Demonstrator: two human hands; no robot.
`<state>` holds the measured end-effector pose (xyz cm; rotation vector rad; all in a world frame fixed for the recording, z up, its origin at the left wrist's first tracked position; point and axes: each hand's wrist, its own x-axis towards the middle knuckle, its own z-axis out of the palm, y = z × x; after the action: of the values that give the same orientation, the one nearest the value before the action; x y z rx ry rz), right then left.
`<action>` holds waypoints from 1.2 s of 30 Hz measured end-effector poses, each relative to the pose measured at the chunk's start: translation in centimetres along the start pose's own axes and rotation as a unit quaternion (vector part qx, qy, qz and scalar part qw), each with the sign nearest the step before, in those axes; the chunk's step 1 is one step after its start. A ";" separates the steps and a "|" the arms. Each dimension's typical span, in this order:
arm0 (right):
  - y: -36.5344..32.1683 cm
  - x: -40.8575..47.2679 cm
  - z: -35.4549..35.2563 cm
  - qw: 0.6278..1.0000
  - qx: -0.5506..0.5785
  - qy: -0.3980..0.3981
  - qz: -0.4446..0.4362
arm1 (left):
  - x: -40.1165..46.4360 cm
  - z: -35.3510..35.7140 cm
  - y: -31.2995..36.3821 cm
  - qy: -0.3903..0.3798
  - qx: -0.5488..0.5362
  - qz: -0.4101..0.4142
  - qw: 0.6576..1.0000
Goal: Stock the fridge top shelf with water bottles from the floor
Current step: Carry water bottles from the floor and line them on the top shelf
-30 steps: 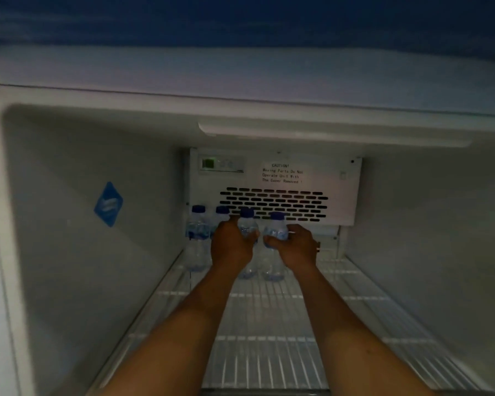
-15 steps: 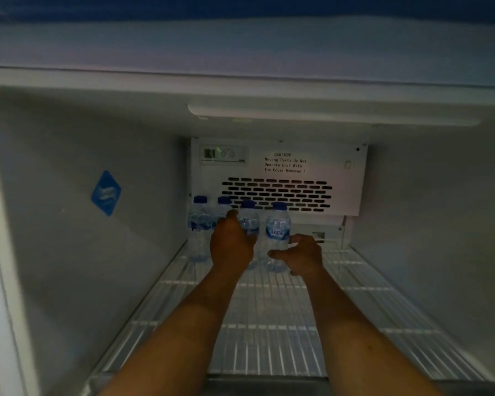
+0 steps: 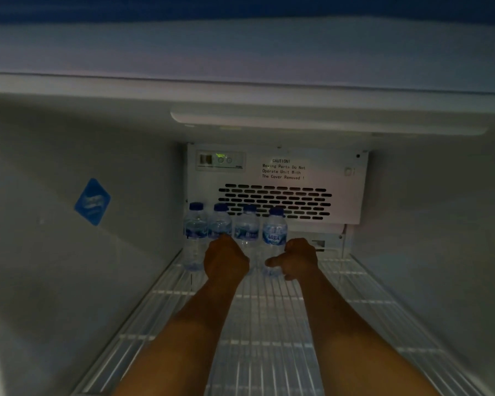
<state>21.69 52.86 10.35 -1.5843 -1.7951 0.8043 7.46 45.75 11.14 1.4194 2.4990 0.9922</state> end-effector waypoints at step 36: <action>-1.2 -2.2 -1.1 0.999 -0.037 0.015 -0.035 | -0.5 -0.9 -0.8 -0.055 0.109 0.064 0.990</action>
<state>22.03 50.60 11.90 -1.5617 -1.8677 0.6853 6.80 44.67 11.33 1.6639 2.5265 0.6522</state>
